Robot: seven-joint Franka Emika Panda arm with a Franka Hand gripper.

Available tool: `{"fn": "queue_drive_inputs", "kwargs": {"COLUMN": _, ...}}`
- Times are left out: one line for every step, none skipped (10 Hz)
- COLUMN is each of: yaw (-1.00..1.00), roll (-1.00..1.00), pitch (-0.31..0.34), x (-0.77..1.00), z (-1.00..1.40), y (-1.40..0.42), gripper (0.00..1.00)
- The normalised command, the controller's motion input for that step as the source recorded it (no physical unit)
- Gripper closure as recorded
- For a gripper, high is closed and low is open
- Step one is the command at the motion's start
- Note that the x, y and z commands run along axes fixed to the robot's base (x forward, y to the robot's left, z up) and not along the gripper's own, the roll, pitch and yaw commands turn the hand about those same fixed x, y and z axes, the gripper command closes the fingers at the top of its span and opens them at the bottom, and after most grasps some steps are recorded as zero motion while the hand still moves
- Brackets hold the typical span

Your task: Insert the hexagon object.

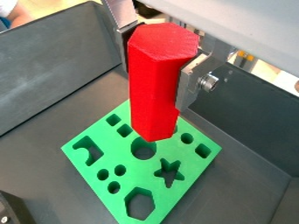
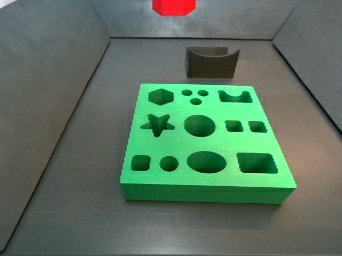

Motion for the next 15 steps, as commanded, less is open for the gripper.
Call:
{"fn": "queue_drive_inputs", "kwargs": {"yaw": -0.86, "roll": -0.04, "pitch": 0.0, "x": 0.0, "z": -0.73, "y": 0.12, "gripper": 1.0}}
{"fn": "queue_drive_inputs", "kwargs": {"yaw": -0.56, "roll": 0.0, "pitch": 0.0, "x": -0.01, "z": -0.73, "y": 0.47, "gripper": 1.0}}
{"fn": "queue_drive_inputs", "kwargs": {"yaw": -0.48, "roll": 0.0, "pitch": 0.0, "x": -0.05, "z": -0.74, "y": 0.56, "gripper": 1.0}}
{"fn": "queue_drive_inputs", "kwargs": {"yaw": -0.65, "roll": 0.0, "pitch": 0.0, "x": 0.0, "z": -0.75, "y": 0.41, "gripper": 1.0}}
{"fn": "queue_drive_inputs", "kwargs": {"yaw": -1.0, "roll": 0.0, "pitch": 0.0, "x": 0.01, "z": -0.74, "y": 0.01, "gripper": 1.0}}
{"fn": "queue_drive_inputs", "kwargs": {"yaw": -1.0, "roll": 0.0, "pitch": 0.0, "x": 0.0, "z": -0.75, "y": 0.0, "gripper": 1.0}}
{"fn": "queue_drive_inputs", "kwargs": {"yaw": -1.0, "roll": 0.0, "pitch": 0.0, "x": 0.0, "z": -0.75, "y": 0.0, "gripper": 1.0}}
{"fn": "queue_drive_inputs", "kwargs": {"yaw": -1.0, "roll": 0.0, "pitch": 0.0, "x": 0.0, "z": -0.74, "y": 0.0, "gripper": 1.0}}
{"fn": "queue_drive_inputs", "kwargs": {"yaw": -1.0, "roll": 0.0, "pitch": 0.0, "x": 0.0, "z": -0.77, "y": 0.0, "gripper": 1.0}}
{"fn": "queue_drive_inputs", "kwargs": {"yaw": -0.45, "roll": 0.0, "pitch": 0.021, "x": 0.13, "z": -0.1, "y": 0.37, "gripper": 1.0}}
{"fn": "queue_drive_inputs", "kwargs": {"yaw": 0.0, "roll": 0.0, "pitch": 0.043, "x": 0.0, "z": 0.0, "y": 0.06, "gripper": 1.0}}
{"fn": "queue_drive_inputs", "kwargs": {"yaw": 0.08, "roll": 0.01, "pitch": 0.0, "x": 0.04, "z": -0.33, "y": 0.05, "gripper": 1.0}}
{"fn": "queue_drive_inputs", "kwargs": {"yaw": 0.06, "roll": 0.0, "pitch": -0.051, "x": 0.0, "z": -0.69, "y": 0.14, "gripper": 1.0}}
{"fn": "queue_drive_inputs", "kwargs": {"yaw": 0.08, "roll": 0.0, "pitch": -0.067, "x": 0.0, "z": -0.78, "y": 0.21, "gripper": 1.0}}
{"fn": "queue_drive_inputs", "kwargs": {"yaw": 0.05, "roll": 0.0, "pitch": -0.069, "x": -0.03, "z": -0.79, "y": 0.25, "gripper": 1.0}}
